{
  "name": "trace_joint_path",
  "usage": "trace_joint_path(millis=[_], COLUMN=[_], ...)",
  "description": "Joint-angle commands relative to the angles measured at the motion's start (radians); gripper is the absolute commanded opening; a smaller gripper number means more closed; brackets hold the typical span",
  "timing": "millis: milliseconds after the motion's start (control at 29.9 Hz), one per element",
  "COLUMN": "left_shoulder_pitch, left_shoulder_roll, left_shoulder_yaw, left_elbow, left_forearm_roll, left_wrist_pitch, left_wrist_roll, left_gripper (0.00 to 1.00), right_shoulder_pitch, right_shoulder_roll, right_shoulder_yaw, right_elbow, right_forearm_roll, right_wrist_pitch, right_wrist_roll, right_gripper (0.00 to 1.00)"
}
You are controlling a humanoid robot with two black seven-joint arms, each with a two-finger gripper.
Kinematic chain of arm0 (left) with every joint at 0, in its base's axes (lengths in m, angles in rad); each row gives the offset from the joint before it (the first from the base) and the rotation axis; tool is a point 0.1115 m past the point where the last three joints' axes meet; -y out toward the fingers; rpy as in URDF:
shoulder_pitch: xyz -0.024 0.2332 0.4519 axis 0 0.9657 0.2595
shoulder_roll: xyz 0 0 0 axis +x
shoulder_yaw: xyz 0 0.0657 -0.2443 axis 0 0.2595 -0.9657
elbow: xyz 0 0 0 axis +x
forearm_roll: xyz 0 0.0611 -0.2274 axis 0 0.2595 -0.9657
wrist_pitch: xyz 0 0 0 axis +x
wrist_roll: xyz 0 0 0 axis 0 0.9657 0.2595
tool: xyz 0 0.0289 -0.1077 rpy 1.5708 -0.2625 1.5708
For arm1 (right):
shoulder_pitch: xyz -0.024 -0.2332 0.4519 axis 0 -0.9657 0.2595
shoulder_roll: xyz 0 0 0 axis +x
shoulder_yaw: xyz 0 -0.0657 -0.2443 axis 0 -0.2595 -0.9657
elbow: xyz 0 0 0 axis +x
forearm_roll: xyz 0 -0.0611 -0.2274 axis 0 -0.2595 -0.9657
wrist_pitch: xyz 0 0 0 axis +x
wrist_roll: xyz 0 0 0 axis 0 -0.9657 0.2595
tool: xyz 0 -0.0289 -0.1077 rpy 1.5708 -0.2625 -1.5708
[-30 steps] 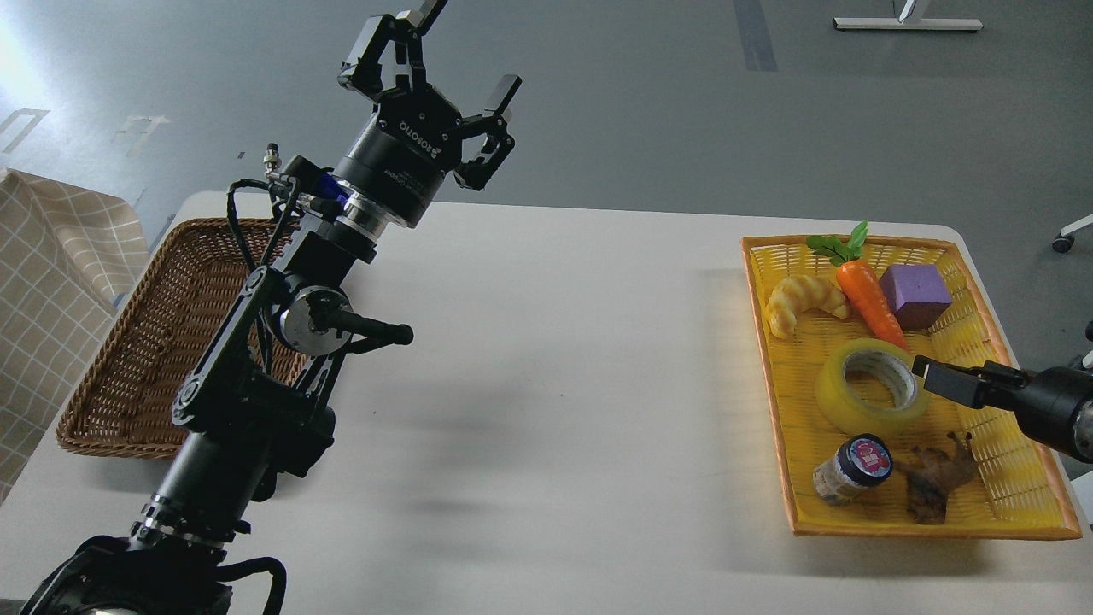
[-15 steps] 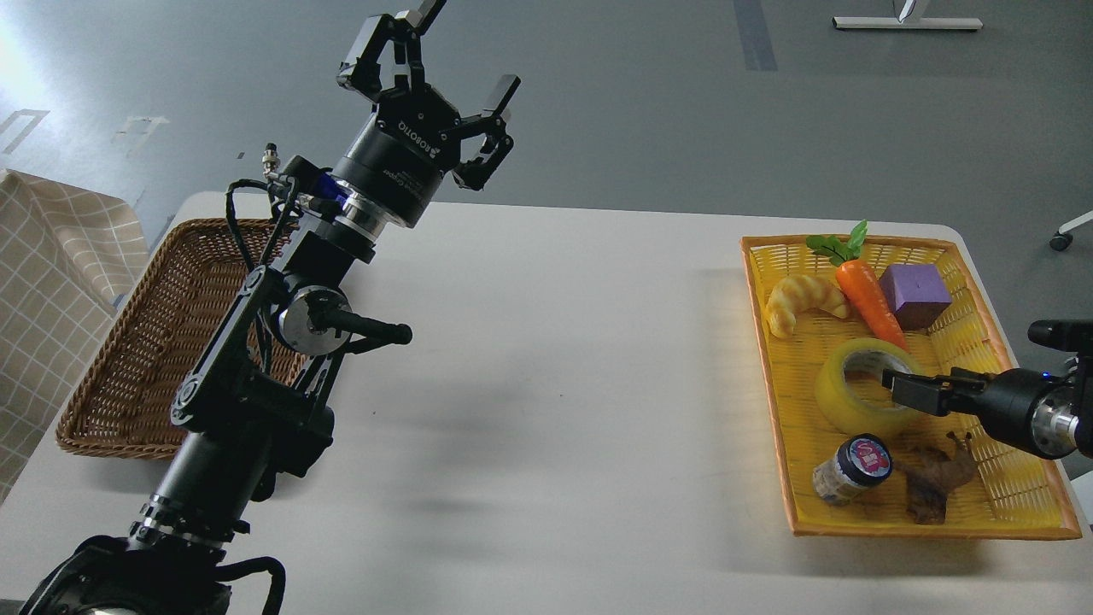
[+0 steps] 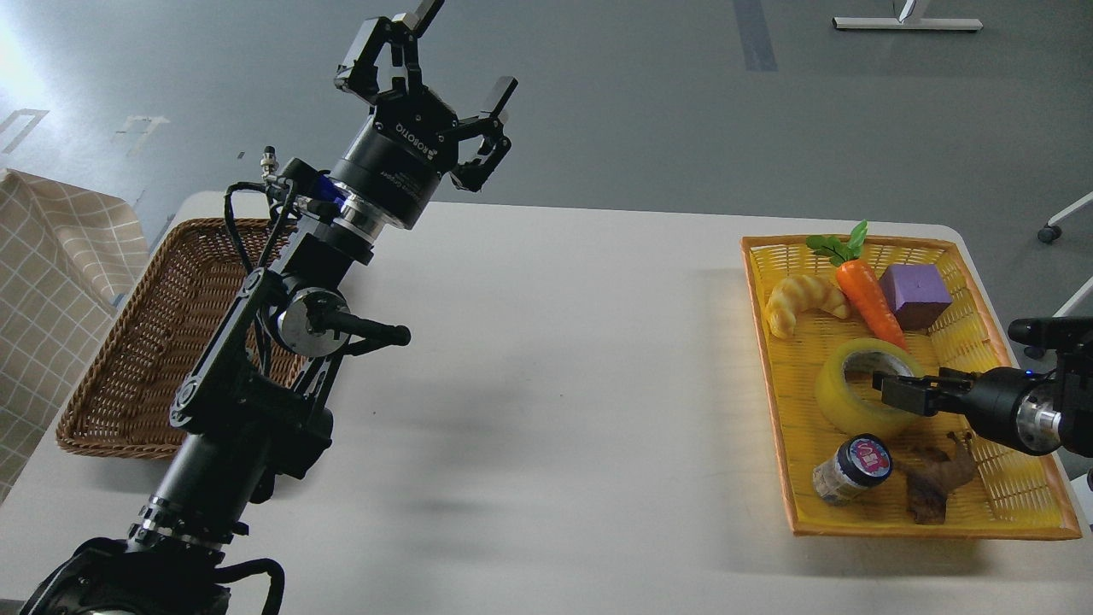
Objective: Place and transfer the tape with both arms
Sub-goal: 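Lower the right gripper into the yellow tape roll's hole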
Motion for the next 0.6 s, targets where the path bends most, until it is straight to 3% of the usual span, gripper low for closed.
trace_joint_path(millis=[0, 67, 268, 569], left_shoulder_pitch=[0.005, 0.005, 0.005, 0.003], left_shoulder_roll=[-0.001, -0.001, 0.001, 0.005], left_shoulder_yaw=[0.0, 0.0, 0.0, 0.001], left_elbow=[0.0, 0.0, 0.0, 0.003], left_forearm_roll=[0.0, 0.0, 0.0, -0.002], left_wrist_pitch=[0.005, 0.007, 0.005, 0.005], left_wrist_roll=[0.0, 0.0, 0.0, 0.0], left_gripper=[0.98, 0.98, 0.98, 0.98], right_shoulder_pitch=[0.0, 0.0, 0.0, 0.0], right_shoulder_roll=[0.0, -0.001, 0.0, -0.009], right_shoulder_yaw=[-0.012, -0.015, -0.017, -0.017], right_elbow=[0.0, 0.001, 0.001, 0.004], right_forearm_roll=[0.0, 0.0, -0.002, -0.003], right_wrist_pitch=[0.0, 0.002, 0.002, 0.003], right_wrist_roll=[0.001, 0.009, 0.009, 0.012], right_gripper=[0.86, 0.75, 0.61, 0.57])
